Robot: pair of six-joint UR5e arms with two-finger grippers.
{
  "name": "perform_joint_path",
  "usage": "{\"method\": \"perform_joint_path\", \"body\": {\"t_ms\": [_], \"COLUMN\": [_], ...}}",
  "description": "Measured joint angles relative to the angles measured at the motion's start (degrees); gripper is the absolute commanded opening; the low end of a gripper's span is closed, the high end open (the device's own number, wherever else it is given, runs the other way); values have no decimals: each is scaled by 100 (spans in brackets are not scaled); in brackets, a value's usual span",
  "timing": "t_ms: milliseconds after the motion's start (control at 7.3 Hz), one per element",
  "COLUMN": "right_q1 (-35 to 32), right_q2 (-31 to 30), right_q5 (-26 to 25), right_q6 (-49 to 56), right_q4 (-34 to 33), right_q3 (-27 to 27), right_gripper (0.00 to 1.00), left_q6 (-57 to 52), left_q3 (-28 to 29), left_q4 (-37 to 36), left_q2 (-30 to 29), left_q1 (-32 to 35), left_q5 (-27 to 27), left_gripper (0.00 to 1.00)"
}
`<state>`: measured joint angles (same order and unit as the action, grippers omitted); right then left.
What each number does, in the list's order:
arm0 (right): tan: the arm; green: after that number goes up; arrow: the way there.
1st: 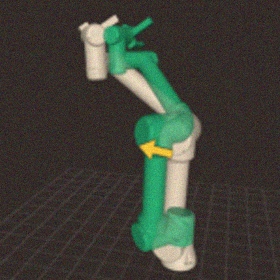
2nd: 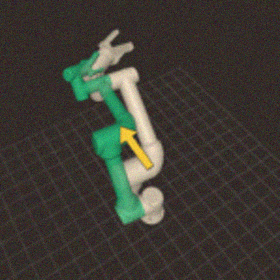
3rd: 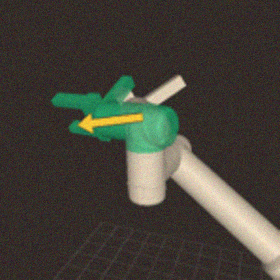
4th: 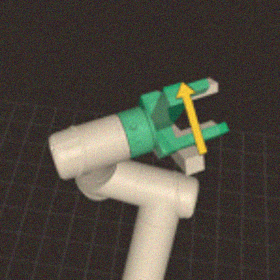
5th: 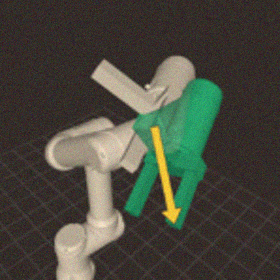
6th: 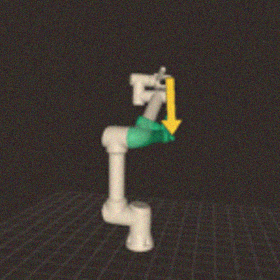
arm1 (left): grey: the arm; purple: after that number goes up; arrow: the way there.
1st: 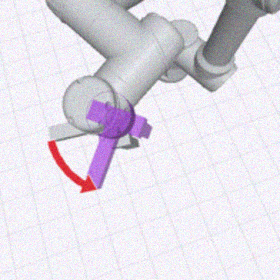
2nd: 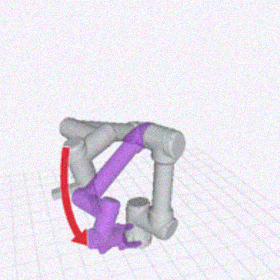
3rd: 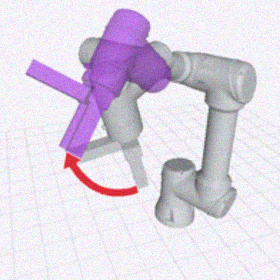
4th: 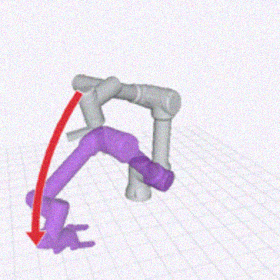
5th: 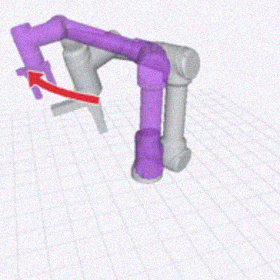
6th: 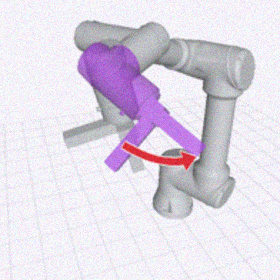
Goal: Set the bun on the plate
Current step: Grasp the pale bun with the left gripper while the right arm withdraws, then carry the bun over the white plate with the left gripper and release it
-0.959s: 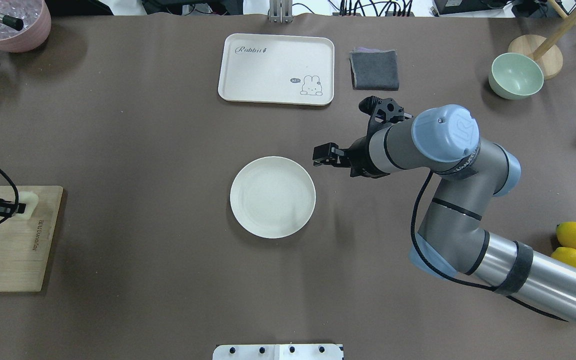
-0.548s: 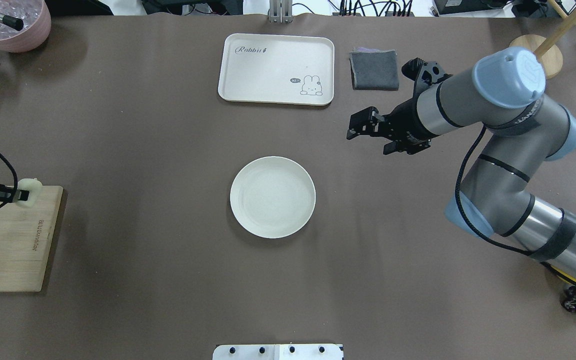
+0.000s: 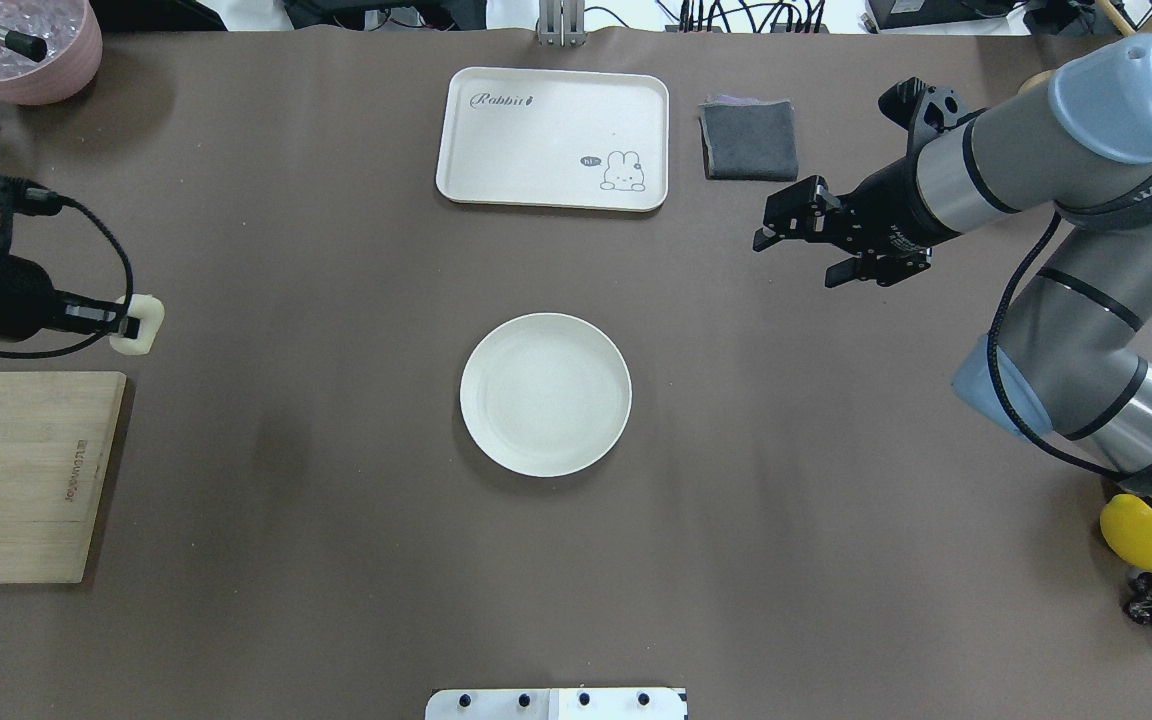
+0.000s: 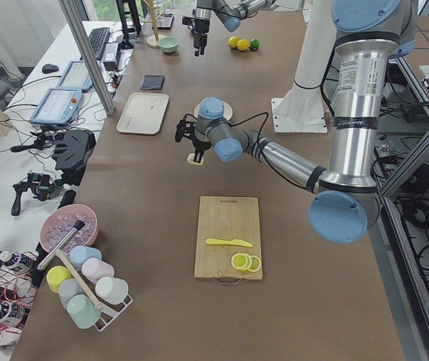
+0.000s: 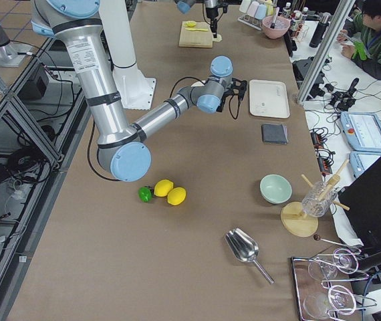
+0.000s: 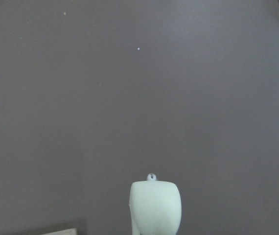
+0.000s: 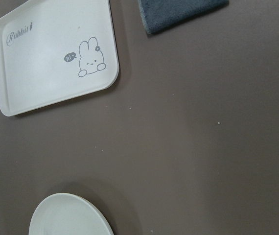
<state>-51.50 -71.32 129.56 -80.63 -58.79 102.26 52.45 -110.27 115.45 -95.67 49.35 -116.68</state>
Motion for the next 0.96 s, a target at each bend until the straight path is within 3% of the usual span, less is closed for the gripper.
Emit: {"method": "perform_joint_path", "body": {"t_ms": [548, 822, 959], "right_q1": [-844, -1236, -1321], "right_q2": [-1041, -1660, -1839], "right_q5": [467, 614, 632], "right_q6": [1610, 2708, 2971], "right_q4": [-6, -9, -7], "right_q3": [-24, -52, -52], "right_gripper": [100, 100, 100], "left_q6": [1778, 2484, 2688], "left_q3": [60, 428, 770], "left_q4": [-2053, -2244, -2169], "left_q2": [-2258, -2935, -3227], "left_q1": [-1633, -2416, -2627], "left_q5": [1413, 2125, 2351], "left_gripper": [17, 21, 30]}}
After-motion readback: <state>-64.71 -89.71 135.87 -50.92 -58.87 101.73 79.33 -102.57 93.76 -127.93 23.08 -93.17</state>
